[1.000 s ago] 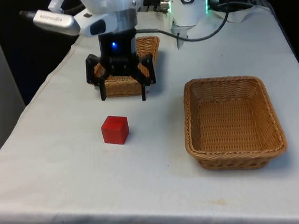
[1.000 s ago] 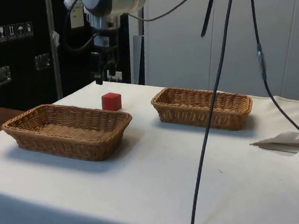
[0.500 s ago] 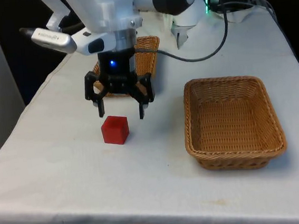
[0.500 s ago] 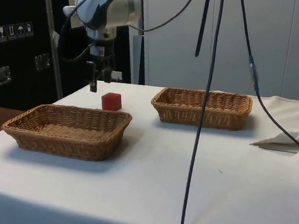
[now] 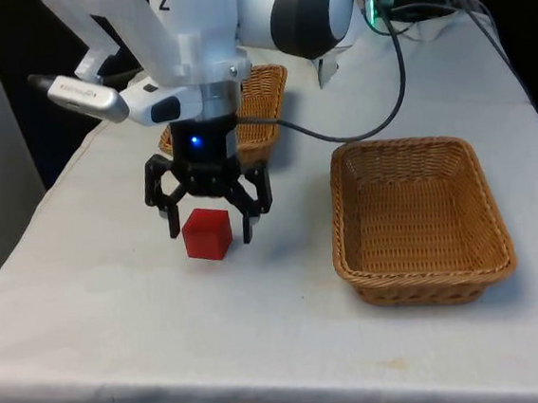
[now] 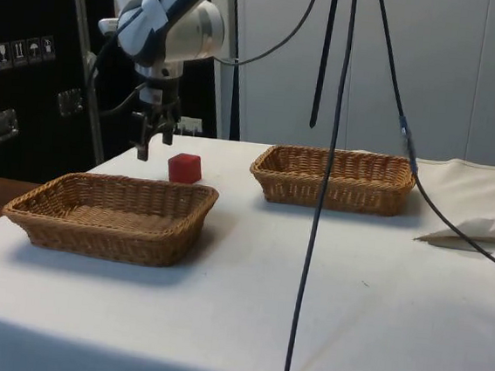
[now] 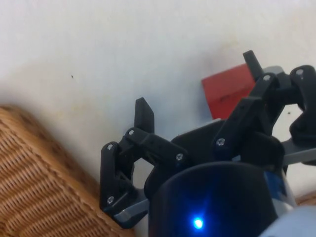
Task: Pick up the red cube and place it into the right basket.
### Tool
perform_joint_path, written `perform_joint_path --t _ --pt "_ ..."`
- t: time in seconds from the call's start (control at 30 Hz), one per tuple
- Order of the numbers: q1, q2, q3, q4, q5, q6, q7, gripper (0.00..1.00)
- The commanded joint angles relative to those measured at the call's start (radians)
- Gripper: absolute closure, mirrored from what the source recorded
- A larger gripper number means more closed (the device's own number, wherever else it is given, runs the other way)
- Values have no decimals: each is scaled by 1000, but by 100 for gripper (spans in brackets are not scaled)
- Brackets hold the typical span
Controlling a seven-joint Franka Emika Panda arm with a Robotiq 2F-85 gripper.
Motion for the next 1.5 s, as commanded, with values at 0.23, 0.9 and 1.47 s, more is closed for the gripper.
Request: perform_joint_path --t 0.23,0.9,1.47 --pt "-16 23 -5 39 12 -14 7 0" --pt "-42 41 -40 89 11 -47 2 0" --pt "-58 45 -63 65 14 -59 -42 0"
